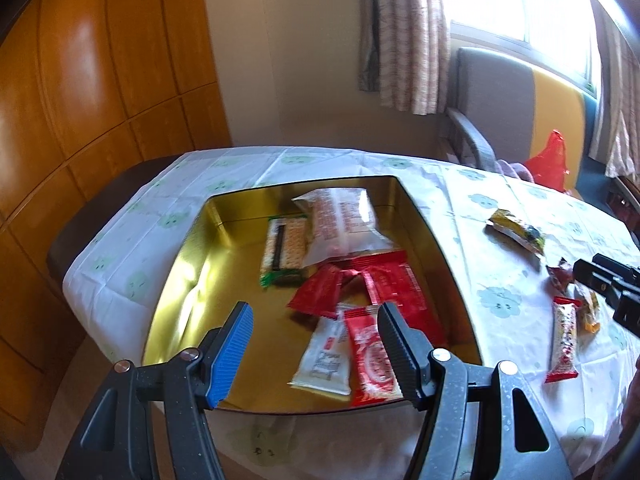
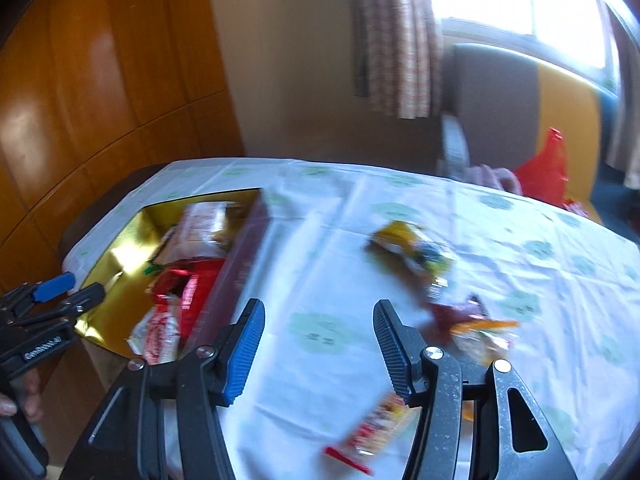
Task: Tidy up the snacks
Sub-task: 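Move both tools back toward the remaining snacks, then grasp the chipmunk-printed rice stick with the left tool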
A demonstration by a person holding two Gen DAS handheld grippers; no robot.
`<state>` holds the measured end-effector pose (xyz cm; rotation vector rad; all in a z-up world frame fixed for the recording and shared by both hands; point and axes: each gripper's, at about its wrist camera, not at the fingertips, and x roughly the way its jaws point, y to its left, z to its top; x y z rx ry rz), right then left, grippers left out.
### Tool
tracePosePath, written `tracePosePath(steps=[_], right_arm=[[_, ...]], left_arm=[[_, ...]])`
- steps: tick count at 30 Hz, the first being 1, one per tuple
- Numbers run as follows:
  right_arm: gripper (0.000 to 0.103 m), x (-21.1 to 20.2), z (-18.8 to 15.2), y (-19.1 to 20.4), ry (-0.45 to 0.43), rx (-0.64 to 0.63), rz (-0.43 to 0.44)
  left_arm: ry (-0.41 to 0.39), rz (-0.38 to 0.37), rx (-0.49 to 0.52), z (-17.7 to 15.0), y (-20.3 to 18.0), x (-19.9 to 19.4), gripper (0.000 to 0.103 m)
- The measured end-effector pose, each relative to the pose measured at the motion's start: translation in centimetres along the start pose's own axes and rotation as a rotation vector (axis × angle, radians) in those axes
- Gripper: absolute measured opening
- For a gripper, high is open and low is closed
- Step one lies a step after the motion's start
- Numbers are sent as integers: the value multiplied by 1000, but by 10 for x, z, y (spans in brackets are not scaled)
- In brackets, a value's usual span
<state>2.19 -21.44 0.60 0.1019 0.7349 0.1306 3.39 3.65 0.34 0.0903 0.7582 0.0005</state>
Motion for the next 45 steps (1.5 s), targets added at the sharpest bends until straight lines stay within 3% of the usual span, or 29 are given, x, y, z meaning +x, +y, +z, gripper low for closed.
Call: tracePosePath(steps=[13, 23, 33, 43, 45], right_arm=[[62, -30, -27, -121, -24, 229, -277], [63, -19, -65, -201, 26, 377, -503], [67, -2, -92, -222, 66, 408, -525], [74, 1, -93, -222, 47, 410, -493], [77, 3, -93, -222, 47, 407, -490]], left_arm=[[-9, -151, 170, 11, -65, -5, 66], [51, -373, 341, 2, -130, -5, 66], [115, -523, 486, -14, -201, 6, 66], [205, -551, 499, -17, -241, 45, 65], [237, -552, 493, -21, -247, 56, 54]])
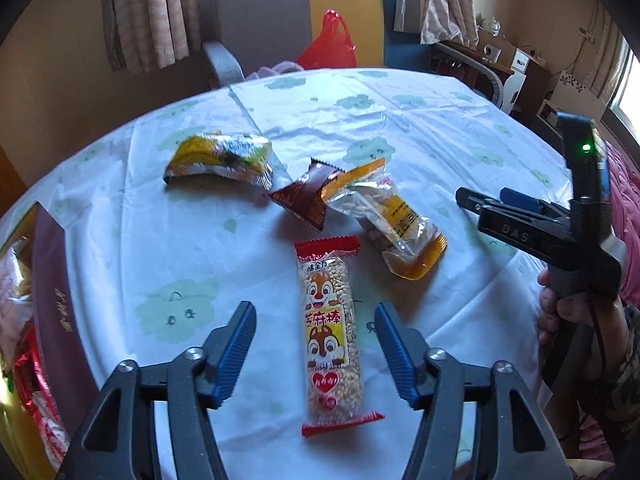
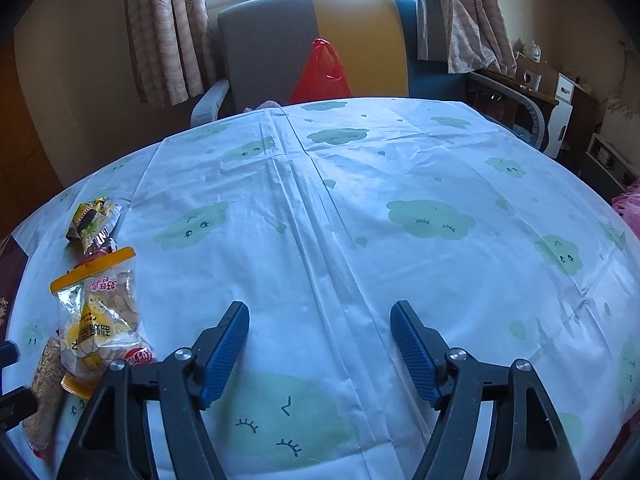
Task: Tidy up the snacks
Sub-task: 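Grasp the chipmunk-printed rice stick with the left tool, then grasp the clear yellow-label bag with the right tool while the left tool holds the rice stick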
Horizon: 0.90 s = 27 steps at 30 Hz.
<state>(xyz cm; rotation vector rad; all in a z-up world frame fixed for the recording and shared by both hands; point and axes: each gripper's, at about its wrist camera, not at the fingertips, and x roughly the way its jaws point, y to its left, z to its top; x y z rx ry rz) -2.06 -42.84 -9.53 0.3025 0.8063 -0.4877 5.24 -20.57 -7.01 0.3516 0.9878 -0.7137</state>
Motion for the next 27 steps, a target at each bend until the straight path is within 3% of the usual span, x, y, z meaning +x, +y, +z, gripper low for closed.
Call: tracePosePath(steps=[1, 2, 3, 10, 13, 15, 20, 24, 27], right_arm=[[77, 0, 0, 1, 0, -3, 2], [78, 1, 0, 1, 0, -4, 4], [79, 1, 0, 1, 0, -5, 5], [79, 1, 0, 1, 1, -4, 11], [73, 0, 3, 8, 16, -37, 18], [65, -2, 9, 14, 33, -36, 77], [64, -7, 21, 50, 80, -79, 313], [86, -11, 23, 82, 92, -147, 413], [87, -7, 20, 98, 108, -214, 407]], left_arm=[[9, 0, -3, -1, 0, 6, 48], [26, -2, -10, -4, 1, 13, 32], [35, 3, -20, -6, 3, 17, 29], [-9, 45, -2, -33, 14, -2, 29], [-28, 66, -7, -47, 22, -9, 29], [-46, 70, -20, -53, 26, -12, 29], [-60, 87, -31, -54, 24, -10, 29], [-67, 67, -55, -54, 28, -10, 29], [-73, 64, -61, -55, 28, -10, 29]])
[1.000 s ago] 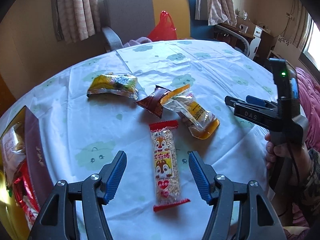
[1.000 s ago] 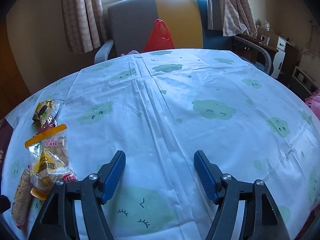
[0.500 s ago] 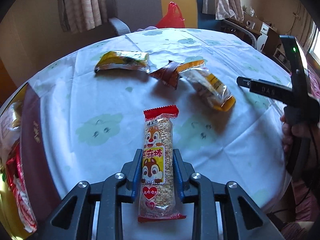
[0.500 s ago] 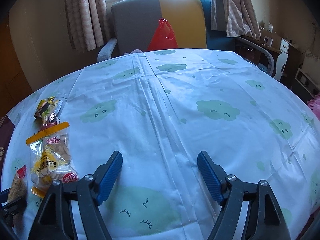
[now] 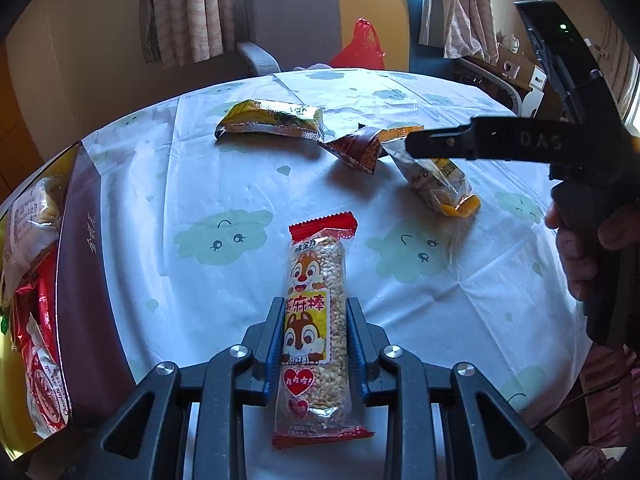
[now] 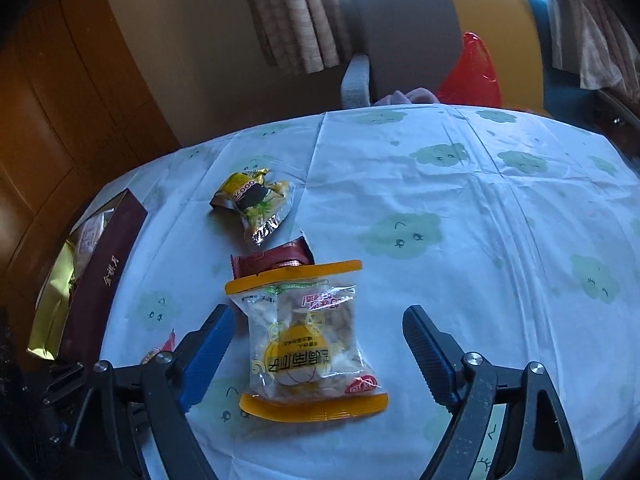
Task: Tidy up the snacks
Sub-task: 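Grasp the clear yellow-label bag with the right tool while the left tool holds the rice stick, then carry the rice stick into the gold tin and open the left tool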
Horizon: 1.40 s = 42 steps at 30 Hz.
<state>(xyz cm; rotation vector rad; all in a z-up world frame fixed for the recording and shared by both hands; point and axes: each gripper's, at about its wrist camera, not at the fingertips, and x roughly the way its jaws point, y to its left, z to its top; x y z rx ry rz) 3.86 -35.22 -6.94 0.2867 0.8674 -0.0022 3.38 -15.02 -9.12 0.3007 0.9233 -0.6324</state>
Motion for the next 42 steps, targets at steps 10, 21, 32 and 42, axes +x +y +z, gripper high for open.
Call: tracePosePath(steps=[10, 21, 32, 42], right_arm=[[53, 17, -7, 2, 78, -87, -85], [44, -7, -22, -20, 35, -76, -170], [48, 8, -28, -14, -34, -98, -223], [49, 7, -30, -14, -40, -106, -231]], left_arm=[[-10, -4, -14, -2, 0, -1, 29], [-11, 3, -12, -2, -1, -1, 29], [2, -10, -33, 1, 3, -5, 29], [-57, 57, -98, 12, 15, -47, 29]])
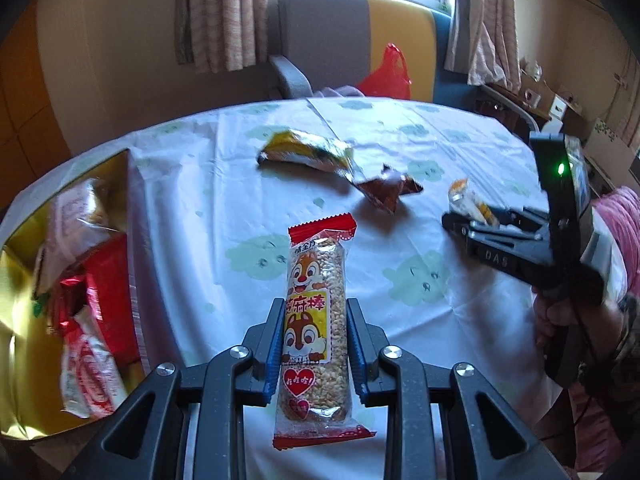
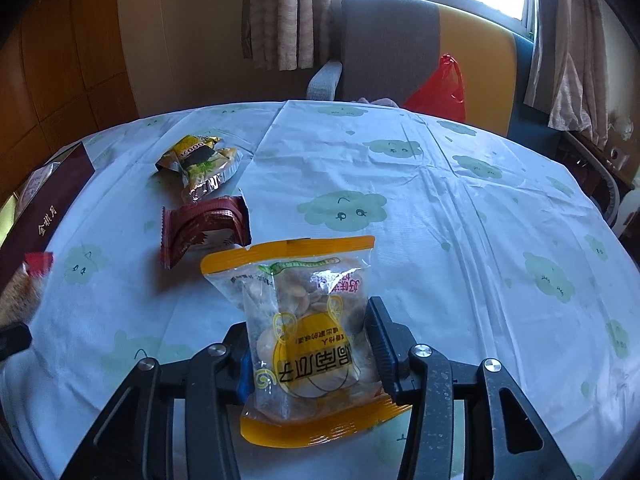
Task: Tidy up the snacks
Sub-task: 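Carry the rice stick into the gold tin and open the left tool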
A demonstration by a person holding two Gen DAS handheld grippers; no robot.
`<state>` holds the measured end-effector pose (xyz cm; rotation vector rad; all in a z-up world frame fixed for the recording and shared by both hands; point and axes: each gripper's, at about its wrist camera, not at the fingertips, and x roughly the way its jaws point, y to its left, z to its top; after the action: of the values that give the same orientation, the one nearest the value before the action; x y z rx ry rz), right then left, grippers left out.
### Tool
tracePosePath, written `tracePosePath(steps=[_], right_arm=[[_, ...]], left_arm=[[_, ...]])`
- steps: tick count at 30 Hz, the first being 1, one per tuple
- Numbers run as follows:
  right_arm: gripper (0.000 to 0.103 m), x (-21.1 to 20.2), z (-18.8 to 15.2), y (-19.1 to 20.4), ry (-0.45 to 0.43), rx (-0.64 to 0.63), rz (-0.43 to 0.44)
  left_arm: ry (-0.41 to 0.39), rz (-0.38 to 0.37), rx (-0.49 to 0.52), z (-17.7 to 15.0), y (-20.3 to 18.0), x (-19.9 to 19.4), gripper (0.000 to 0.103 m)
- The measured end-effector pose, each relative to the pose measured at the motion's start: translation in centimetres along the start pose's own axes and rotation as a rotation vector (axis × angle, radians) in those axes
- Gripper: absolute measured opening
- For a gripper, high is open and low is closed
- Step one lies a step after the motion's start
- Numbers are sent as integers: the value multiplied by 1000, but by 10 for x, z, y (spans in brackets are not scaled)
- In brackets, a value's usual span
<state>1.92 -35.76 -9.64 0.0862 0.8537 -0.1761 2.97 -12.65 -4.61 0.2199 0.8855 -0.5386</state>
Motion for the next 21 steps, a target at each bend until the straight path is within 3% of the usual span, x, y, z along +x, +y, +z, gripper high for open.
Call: tracePosePath(steps=[9, 21], right_arm=[[48, -1, -1, 2, -6, -8, -12], [48, -1, -1, 3, -8, -13, -16]], left_arm=[[-68, 82, -59, 13, 22, -40, 29], [-108, 217, -163, 6, 68, -67, 29]])
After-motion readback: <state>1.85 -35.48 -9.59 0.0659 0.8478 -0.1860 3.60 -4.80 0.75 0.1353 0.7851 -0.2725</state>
